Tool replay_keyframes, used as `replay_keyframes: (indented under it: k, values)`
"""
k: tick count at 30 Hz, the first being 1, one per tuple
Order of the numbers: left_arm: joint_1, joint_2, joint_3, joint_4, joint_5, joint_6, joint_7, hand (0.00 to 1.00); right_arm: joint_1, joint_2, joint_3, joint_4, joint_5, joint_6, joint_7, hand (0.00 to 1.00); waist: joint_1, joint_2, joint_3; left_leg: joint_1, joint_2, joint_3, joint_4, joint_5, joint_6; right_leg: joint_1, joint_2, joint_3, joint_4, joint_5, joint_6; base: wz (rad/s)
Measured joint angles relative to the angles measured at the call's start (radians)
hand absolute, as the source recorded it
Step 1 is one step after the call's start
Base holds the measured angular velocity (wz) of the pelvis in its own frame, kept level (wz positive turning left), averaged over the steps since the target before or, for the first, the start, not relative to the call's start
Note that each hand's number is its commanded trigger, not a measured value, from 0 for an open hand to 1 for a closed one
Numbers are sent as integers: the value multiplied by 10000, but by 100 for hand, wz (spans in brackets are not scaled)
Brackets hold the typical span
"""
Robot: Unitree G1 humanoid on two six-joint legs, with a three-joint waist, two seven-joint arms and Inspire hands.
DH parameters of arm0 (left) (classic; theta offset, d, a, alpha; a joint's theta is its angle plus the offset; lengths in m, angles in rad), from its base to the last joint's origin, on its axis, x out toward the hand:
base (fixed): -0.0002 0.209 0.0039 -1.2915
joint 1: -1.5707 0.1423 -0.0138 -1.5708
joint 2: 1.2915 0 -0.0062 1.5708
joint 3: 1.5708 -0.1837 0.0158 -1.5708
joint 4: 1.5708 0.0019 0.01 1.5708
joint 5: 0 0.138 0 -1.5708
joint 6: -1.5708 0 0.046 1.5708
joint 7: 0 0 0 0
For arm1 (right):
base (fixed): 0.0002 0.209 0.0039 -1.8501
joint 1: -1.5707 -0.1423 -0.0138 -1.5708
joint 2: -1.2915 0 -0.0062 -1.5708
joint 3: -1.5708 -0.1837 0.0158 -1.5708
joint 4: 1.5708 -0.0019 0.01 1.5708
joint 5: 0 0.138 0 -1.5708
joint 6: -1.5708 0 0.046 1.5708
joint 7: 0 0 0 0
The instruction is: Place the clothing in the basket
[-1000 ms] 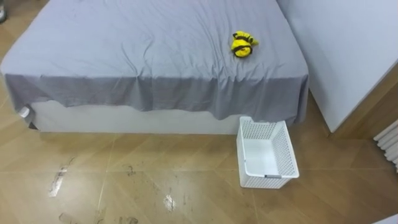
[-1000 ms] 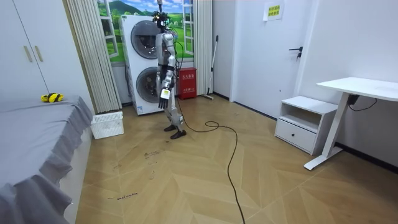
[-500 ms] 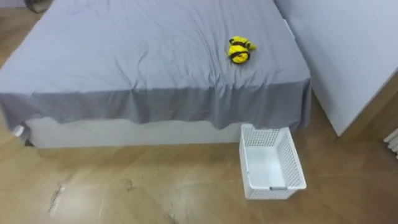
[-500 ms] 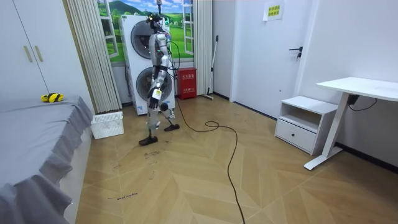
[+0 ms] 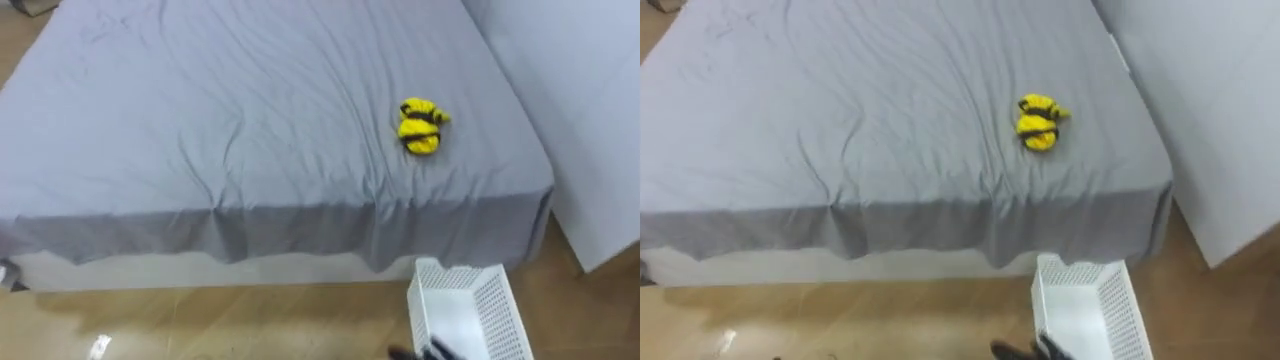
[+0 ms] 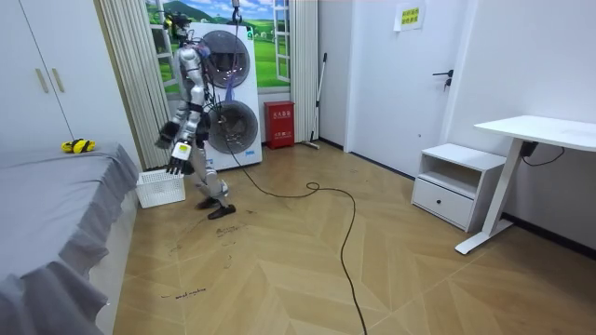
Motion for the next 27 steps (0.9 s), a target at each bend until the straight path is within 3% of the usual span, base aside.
replay_keyframes:
  k: [1,2,3,4,5,6,7,8,9,10,11,12,13,14,16,17,19,21,22,23,25,27]
  values:
    - [2,51,-293,1,6,22,-2,0,-161,53,7,-58,4,-146,12,0,-43,31,-3,452,130,-201,-367,-68,-111,-32,216,-72,-2029,531,-73,41]
    - [6,22,-334,3,15,33,-11,0,-198,62,9,-68,3,-250,9,0,-29,51,-2,732,187,-306,-543,-122,-170,-31,252,-158,-2820,1063,-106,53]
    - [46,-60,-401,3,21,71,-13,0,-174,52,5,-67,5,-420,-29,0,-48,174,-57,1214,363,-472,-814,-247,-296,52,360,-350,-3844,2093,-223,49]
    - [67,-78,-463,2,93,74,-13,0,-164,61,-14,-106,-32,-513,-107,0,-44,211,-159,1461,519,-638,-822,-402,-517,160,542,-365,-4237,3049,-606,39]
    - [86,-67,-480,6,202,74,-14,0,-202,72,-29,-280,-215,-538,-204,0,26,273,-288,1520,745,-744,-741,-532,-771,222,778,-296,-4025,3343,-818,16]
    - [146,-90,-484,28,244,75,-15,0,-202,52,-68,-405,-278,-538,-237,0,48,444,-262,1566,882,-794,-736,-594,-954,290,892,-391,-3799,3402,-908,0]
    - [263,-117,-508,11,267,76,-20,0,-204,59,-155,-703,-285,-555,-341,0,14,712,-223,1752,1154,-771,-752,-584,-1332,323,1044,-638,-3296,3037,-1014,6]
    - [287,-108,-503,-19,342,75,-21,0,-163,52,-224,-1039,-292,-550,-476,0,-7,715,-158,2056,1217,-804,-721,-360,-1682,154,942,-743,-2243,2370,-1151,5]
    - [298,-98,-485,-100,441,73,-21,0,-161,44,-238,-1199,-305,-544,-551,0,-32,677,-113,2251,1244,-931,-630,-235,-1785,-101,807,-904,-1251,2069,-1285,0]
    - [555,-29,-415,-240,513,27,-30,0,-96,56,-275,-1489,-386,-506,-614,0,-87,583,-68,2413,1313,-1101,81,-224,-1830,-417,891,-1140,-909,1583,-1133,-22]
    - [793,167,-341,-316,500,14,-29,0,3,62,-237,-1843,-375,-489,-642,0,-22,465,-229,2027,1298,-756,1619,-279,-1918,-96,943,-1169,-1678,1784,-1484,-27]
    - [920,165,-335,-328,493,37,-29,0,4,-28,-240,-1932,-371,-487,-665,0,-32,539,-246,1790,1442,-726,2620,-209,-1918,140,1013,-1257,-1529,1566,-1552,-23]
    - [998,225,-188,-373,528,12,-21,0,-8,-113,-257,-1966,-299,-520,-705,0,-156,537,-204,1201,1667,-656,4370,604,-2078,698,1213,-1303,-1669,1177,-1656,7]
    - [1090,304,-116,-370,446,1,-10,0,-75,-156,-237,-1949,-259,-568,-753,0,-271,421,-134,640,1829,-714,5634,855,-2055,1294,1279,-1315,-2011,1027,-1681,20]
    - [1036,309,-96,-387,312,-52,17,0,-132,-166,-316,-1966,-122,-643,-789,0,-361,225,-66,-234,1977,-343,6284,639,-1897,2126,1350,-1260,-2841,1062,-1664,16]
    - [1008,247,-91,-392,288,-97,33,0,-123,-201,-362,-1968,-106,-648,-829,0,-385,131,-28,-734,1938,-246,5989,312,-1892,2629,1382,-1186,-3317,1097,-1638,0]
    - [994,271,-74,-535,57,-223,38,0,-105,-228,-348,-1973,-107,-643,-1022,0,-235,5,-52,-1414,1729,-273,5034,-99,-1834,3089,1379,-963,-3773,1096,-1616,-29]
    - [1002,273,-22,-717,-60,-256,39,0,-181,-261,-347,-2023,-117,-603,-1134,0,-52,-70,-72,-1909,1503,-263,3471,-163,-1816,3244,1390,-574,-3990,1080,-1577,-57]
    - [985,203,82,-723,-87,-282,37,0,-248,-331,-347,-2032,-119,-599,-1187,0,60,-69,-82,-2028,1417,-258,2211,-58,-1834,3346,1413,-262,-4080,1070,-1551,-69]
    - [1098,137,232,-717,-277,-331,36,0,-270,-362,-348,-2037,-106,-588,-1269,0,199,-127,-135,-2050,1266,-272,1518,648,-1600,3439,1376,-13,-4127,1030,-1482,-68]
    - [1396,28,436,-713,-613,-358,29,0,-274,-409,-372,-2176,-83,-578,-1396,0,109,-245,-284,-1648,1110,-246,916,1033,-1388,3614,1281,184,-4342,1035,-1361,-23]
    - [1568,-35,529,-762,-668,-385,-9,0,-281,-664,-543,-2541,-40,-555,-1452,0,-46,-331,-227,-1252,879,-259,376,1188,-1348,3849,1166,179,-4490,1024,-1296,8]
